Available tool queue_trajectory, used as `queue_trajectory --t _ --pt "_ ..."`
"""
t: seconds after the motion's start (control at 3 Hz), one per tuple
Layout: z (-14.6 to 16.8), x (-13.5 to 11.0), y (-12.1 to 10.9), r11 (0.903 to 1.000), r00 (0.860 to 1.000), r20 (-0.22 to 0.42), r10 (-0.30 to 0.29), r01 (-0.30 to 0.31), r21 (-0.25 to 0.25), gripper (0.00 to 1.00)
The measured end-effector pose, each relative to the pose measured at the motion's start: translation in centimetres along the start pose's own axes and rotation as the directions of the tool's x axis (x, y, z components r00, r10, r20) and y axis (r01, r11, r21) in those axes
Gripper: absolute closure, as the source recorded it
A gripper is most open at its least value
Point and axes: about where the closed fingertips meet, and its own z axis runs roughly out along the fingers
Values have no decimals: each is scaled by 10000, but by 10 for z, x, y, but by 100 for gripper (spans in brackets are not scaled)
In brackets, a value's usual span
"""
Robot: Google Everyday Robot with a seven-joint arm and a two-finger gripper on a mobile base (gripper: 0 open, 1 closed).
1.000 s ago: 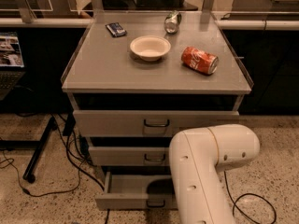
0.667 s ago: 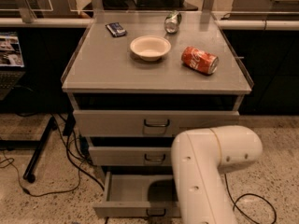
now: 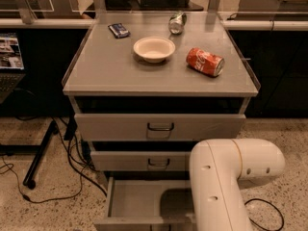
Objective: Open bottom drawer
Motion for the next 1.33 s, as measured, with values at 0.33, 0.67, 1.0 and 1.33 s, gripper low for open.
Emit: queue_trajectory --t 0.33,0.67,1.0,1.33 --pt "-2 21 -8 9989 9999 54 87 -84 -469 100" --pt "-26 14 -12 9946 9944 1015 -301 399 -956 100" --pt "-73 -23 -28 9802 9395 2865 -1877 1979 -67 100" --pt "-81 -12 -50 9747 8948 3865 -2234 2091 791 81"
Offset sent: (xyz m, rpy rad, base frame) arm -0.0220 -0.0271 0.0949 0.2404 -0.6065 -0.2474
